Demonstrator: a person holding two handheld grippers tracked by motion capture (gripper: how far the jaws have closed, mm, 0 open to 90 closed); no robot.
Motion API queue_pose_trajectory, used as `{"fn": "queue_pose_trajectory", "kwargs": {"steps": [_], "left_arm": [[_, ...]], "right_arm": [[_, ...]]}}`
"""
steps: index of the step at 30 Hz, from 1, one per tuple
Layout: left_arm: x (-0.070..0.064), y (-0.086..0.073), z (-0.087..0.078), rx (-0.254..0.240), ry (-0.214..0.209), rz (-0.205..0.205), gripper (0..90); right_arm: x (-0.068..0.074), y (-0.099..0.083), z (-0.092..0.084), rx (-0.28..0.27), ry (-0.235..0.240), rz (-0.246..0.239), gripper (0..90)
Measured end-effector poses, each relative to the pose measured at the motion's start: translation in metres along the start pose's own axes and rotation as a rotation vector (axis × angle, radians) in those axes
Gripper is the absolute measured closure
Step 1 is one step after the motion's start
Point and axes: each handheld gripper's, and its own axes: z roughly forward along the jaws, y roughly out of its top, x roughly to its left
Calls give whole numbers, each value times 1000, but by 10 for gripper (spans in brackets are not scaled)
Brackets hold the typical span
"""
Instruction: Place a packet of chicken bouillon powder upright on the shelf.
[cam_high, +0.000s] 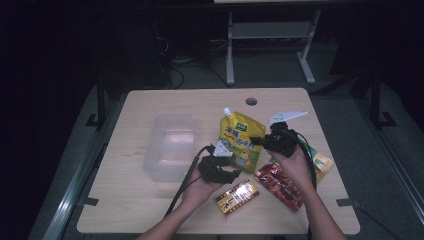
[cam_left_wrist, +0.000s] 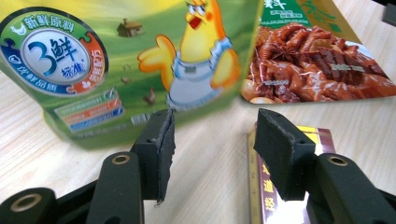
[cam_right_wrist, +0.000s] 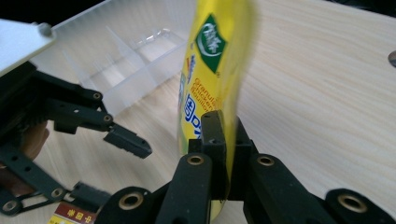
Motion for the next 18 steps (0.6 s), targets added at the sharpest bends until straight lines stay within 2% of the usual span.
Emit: {"fn": "queue_pose_trajectory", "kwargs": {"steps": [10,11,18], "left_arm": [[-8,-9,-17,-37,-17,18,433],[-8,-10,-19,-33,-18,30,431],[-16,-17,-30,-57,-26,53,401]], "right_arm": [[4,10,-5,0,-24,-38,898],[5,12,-5,2,-25,-35,898],[9,20,-9,-17,-16,-50,898]]}}
